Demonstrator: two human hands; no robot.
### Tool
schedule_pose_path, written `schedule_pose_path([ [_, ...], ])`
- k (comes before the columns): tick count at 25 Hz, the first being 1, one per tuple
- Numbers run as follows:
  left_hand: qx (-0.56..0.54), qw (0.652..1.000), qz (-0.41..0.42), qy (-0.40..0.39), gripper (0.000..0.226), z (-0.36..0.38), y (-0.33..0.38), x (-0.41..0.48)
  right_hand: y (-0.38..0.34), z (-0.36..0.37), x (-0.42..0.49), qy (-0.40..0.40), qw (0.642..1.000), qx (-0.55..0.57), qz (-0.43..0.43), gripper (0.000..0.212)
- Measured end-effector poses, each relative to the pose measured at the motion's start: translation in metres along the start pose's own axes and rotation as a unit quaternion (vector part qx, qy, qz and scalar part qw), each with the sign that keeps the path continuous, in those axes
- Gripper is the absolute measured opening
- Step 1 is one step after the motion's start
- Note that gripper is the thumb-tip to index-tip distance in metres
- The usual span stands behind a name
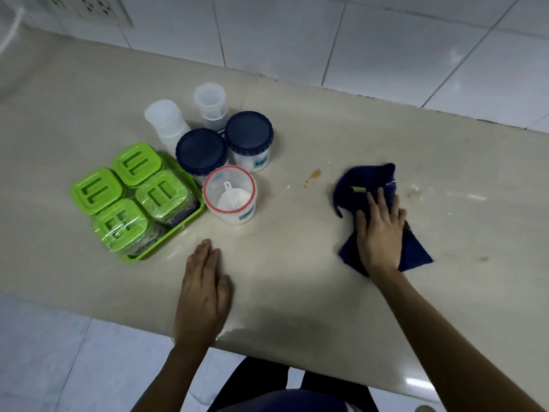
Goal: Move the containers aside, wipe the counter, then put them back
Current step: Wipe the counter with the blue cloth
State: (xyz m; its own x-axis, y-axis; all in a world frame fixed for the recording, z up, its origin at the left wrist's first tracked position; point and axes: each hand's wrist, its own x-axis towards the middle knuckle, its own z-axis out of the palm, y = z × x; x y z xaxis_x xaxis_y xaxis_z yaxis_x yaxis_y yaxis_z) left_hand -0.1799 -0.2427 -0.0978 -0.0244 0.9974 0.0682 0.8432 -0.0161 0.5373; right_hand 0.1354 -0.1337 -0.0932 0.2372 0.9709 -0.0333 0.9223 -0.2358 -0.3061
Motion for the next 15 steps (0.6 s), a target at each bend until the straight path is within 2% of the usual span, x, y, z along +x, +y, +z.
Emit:
schedule_pose_path([
  [2, 0.013, 1.000, 0.007, -0.012, 0.049, -0.001, 0.001, 0.000, -0.050, 0.019, -0.024, -0.024, 0.995, -0.004, -0.097, 0.051],
  [4, 0.024, 0.999, 0.012, -0.027, 0.049, -0.001, 0.000, -0.001, -0.074, 0.030, -0.040, -0.055, 0.975, -0.026, -0.214, 0.049],
  [7, 0.040, 0.994, 0.071, -0.066, 0.050, -0.004, 0.008, -0.001, -0.055, 0.026, -0.020, -0.069, 0.958, -0.026, -0.277, 0.049],
  [8, 0.045, 0.991, 0.093, -0.082, 0.050, -0.002, 0.014, 0.006, -0.042, 0.021, -0.006, -0.063, 0.961, -0.025, -0.268, 0.051],
  [10, 0.046, 0.986, 0.128, -0.093, 0.051, 0.006, 0.030, 0.022, -0.007, 0.009, 0.025, -0.047, 0.980, -0.027, -0.192, 0.056],
  [12, 0.044, 0.986, 0.135, -0.086, 0.053, 0.017, 0.044, 0.039, 0.029, -0.007, 0.048, -0.034, 0.994, -0.033, -0.096, 0.056],
  [15, 0.045, 0.988, 0.128, -0.076, 0.052, 0.028, 0.044, 0.052, 0.051, -0.015, 0.053, -0.020, 0.999, -0.022, -0.019, 0.053],
])
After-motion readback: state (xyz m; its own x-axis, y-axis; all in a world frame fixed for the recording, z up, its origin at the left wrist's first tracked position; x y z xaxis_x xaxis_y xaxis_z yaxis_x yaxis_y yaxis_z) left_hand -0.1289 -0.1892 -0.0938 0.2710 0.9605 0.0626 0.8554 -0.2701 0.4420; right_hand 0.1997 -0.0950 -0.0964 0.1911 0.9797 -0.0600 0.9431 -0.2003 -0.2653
